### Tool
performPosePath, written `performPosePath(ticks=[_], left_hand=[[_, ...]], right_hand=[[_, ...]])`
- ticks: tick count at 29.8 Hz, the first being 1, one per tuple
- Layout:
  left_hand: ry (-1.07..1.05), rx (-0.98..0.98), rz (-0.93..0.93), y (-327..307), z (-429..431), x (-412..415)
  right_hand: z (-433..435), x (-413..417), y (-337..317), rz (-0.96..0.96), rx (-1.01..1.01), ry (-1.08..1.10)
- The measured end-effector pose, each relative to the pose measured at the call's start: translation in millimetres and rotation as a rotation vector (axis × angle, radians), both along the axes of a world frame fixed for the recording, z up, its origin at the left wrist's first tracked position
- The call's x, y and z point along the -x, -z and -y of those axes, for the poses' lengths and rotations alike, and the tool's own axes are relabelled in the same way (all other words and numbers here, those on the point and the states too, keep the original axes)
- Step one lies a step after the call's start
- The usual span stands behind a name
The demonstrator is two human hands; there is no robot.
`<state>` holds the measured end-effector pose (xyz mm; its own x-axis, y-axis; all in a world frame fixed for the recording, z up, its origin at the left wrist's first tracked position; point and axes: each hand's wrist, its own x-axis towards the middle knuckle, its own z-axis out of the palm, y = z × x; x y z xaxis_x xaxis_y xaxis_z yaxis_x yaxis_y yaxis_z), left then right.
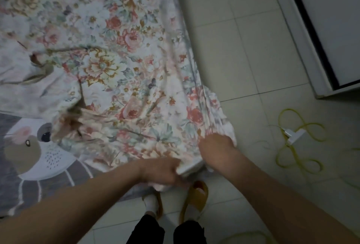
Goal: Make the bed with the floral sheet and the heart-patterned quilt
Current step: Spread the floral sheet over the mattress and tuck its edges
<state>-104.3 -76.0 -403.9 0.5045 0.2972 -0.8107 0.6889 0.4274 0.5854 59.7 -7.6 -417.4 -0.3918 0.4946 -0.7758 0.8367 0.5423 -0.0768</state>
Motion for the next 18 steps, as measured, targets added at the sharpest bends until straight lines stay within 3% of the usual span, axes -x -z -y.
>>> performPosePath(ticks=[4, 7, 10, 12, 14, 16, 18], left_hand=[[0.074, 0.02, 0.014, 30.6, 11.6, -69.8], [0.19, 0.069, -0.12, 59.5, 22.4, -85.3], [0.301, 0.167, -0.121, 93.9, 51.7, -82.3], [0.466, 0.089, -0.152, 107.1, 74.1, -78.1], [0.541, 0.012, -0.173, 112.0, 91.2, -73.7], [0.54, -0.023, -0.173, 117.5, 101.8, -72.0], [0.478, -0.164, -0.163, 114.0, 101.5, -72.1]], right_hand=[[13.7, -59.3, 34.7, 0.129, 0.126, 0.133], [30.8, -75.9, 64.9, 0.031, 0.156, 0.152], [60.7, -86.5, 90.4, -0.058, 0.243, 0.054], [76.5, -95.0, 101.6, -0.003, 0.344, -0.01], [89.2, -99.3, 105.4, 0.024, 0.389, 0.07], [94.5, -97.9, 103.2, -0.062, 0.304, 0.23], [92.2, -91.0, 101.6, -0.204, 0.062, 0.419]])
